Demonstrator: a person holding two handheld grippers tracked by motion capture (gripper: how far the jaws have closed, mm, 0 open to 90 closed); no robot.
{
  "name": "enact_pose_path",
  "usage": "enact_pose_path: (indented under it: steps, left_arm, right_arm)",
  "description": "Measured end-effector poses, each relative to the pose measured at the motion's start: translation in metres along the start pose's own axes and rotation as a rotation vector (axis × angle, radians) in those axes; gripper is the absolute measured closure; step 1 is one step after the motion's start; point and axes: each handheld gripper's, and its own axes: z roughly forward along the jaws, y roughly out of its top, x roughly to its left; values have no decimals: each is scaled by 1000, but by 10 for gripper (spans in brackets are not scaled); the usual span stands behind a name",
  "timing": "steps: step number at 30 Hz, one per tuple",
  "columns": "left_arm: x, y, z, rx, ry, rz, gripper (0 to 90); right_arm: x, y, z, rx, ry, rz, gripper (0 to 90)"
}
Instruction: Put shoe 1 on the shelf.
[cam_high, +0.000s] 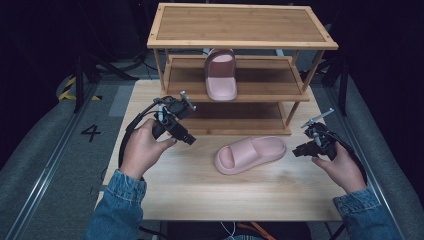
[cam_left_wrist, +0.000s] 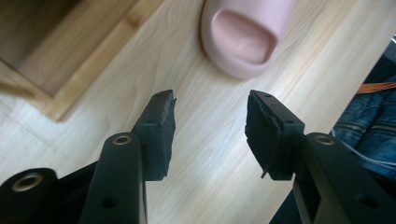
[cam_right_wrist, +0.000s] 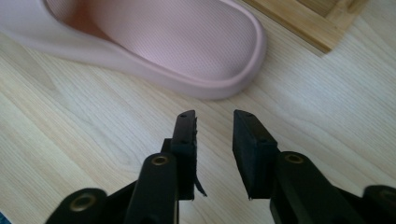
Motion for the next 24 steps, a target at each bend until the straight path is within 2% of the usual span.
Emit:
enact_pose_path:
  steps: [2,3,4,5,6,7,8,9,10,11,13,16,18,19,20,21,24]
  left_arm:
    - [0,-9,8,1,-1,6,497]
    - [0,-13,11,3,8,0,495]
    - [1,-19,16,4,20,-27,489]
    - [1,-19,16,4,20,-27,487]
    - [2,-25,19,0,18,-59,487]
    - [3,-28,22,-13,19,-68,488]
    - [8,-32,27,-1,8,-102,486]
    - [8,-32,27,-1,8,-102,485]
    - [11,-35,30,16,5,-120,485]
    - [15,-41,32,11,24,-147,486]
    - [20,-47,36,12,12,-182,485]
    - [24,-51,38,15,9,-187,481]
    - [26,-56,42,15,11,-195,482]
    - [26,-56,42,15,11,-195,483]
    - [27,-57,43,12,16,-191,483]
    - [27,-58,43,14,18,-193,483]
    - [26,-64,43,-4,36,-200,483]
  right_arm:
    - [0,5,2,6,6,-3,743]
    - [0,7,2,6,10,-4,759]
    - [-1,12,2,0,14,-7,768]
    - [-1,12,2,0,14,-7,768]
    - [-1,14,3,1,12,-8,774]
    - [-2,17,4,-2,4,-9,781]
    - [-3,22,7,-1,-2,-5,789]
    - [-3,22,7,-1,-2,-5,789]
    - [-3,24,8,-3,-6,-5,795]
    - [-3,30,14,-7,-10,-11,807]
    - [-2,35,19,-4,-17,-14,818]
    - [-2,40,26,-1,-17,-17,828]
    - [-1,46,36,14,-25,-30,888]
    - [-1,46,36,14,-25,-30,888]
    - [1,49,40,19,-5,-41,895]
    - [1,49,40,19,-5,-41,895]
    - [0,57,45,-9,-28,-54,896]
